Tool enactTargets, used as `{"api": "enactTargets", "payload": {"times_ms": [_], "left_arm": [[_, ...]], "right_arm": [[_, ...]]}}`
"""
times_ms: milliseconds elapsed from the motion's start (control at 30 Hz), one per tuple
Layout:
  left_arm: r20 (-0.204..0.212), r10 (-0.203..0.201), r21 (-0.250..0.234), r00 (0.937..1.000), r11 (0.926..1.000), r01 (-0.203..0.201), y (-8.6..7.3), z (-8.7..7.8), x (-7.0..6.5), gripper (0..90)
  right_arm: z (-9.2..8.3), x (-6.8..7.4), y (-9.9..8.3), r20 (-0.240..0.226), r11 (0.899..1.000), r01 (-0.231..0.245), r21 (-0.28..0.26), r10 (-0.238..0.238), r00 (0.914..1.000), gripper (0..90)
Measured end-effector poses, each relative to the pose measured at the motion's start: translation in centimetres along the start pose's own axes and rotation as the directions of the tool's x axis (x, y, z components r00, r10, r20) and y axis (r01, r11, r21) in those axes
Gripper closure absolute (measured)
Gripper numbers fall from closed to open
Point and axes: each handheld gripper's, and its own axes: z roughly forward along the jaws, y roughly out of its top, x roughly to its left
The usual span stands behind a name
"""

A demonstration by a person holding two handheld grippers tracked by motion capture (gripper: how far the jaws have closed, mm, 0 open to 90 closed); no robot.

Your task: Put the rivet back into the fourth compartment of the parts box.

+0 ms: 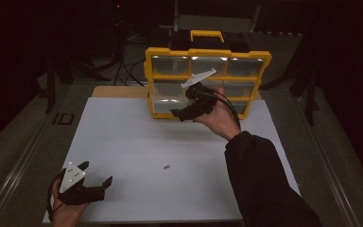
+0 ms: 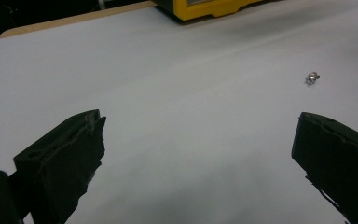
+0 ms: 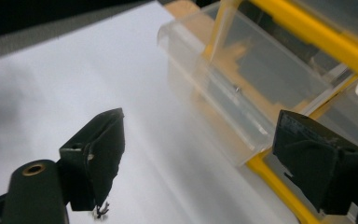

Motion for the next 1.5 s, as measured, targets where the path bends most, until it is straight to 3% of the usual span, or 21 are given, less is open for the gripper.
{"api": "enactTargets", "payload": {"times_ms": [33,300,467,667,1200,1433,1500], "left_arm": [[0.001,0.002,0.002,1.0,1.0,-0.002,0.0,0.0,0.0,2.9],[0.003,0.003,0.004,1.0,1.0,-0.003,0.0,0.0,0.0,2.9],[0.003,0.001,0.004,1.0,1.0,-0.002,0.0,0.0,0.0,2.9],[0.005,0.001,0.005,1.0,1.0,-0.001,0.0,0.0,0.0,2.9],[0.004,0.0,0.002,1.0,1.0,0.0,0.0,0.0,0.0,2.9],[0.004,0.001,0.003,1.0,1.0,-0.001,0.0,0.0,0.0,2.8],[0.003,0.001,0.003,1.0,1.0,-0.001,0.0,-0.1,0.0,2.8]], "right_arm": [[0.2,0.6,-0.4,-0.012,0.999,0.029,0.036,-0.029,0.9995,15.8],[1.0,2.1,-1.2,-0.041,0.984,0.115,0.134,-0.111,0.993,14.4],[2.8,3.2,-2.2,-0.081,0.954,0.158,0.254,-0.142,0.9866,14.0],[4.9,4.3,-3.5,-0.111,0.926,0.202,0.319,-0.175,0.9783,13.9],[9.8,7.0,-6.9,-0.189,0.874,0.248,0.418,-0.183,0.9647,14.6],[11.8,7.8,-8.0,-0.208,0.854,0.254,0.454,-0.175,0.9623,15.0],[12.4,7.9,-8.3,-0.205,0.845,0.261,0.467,-0.184,0.9613,15.5]]}}
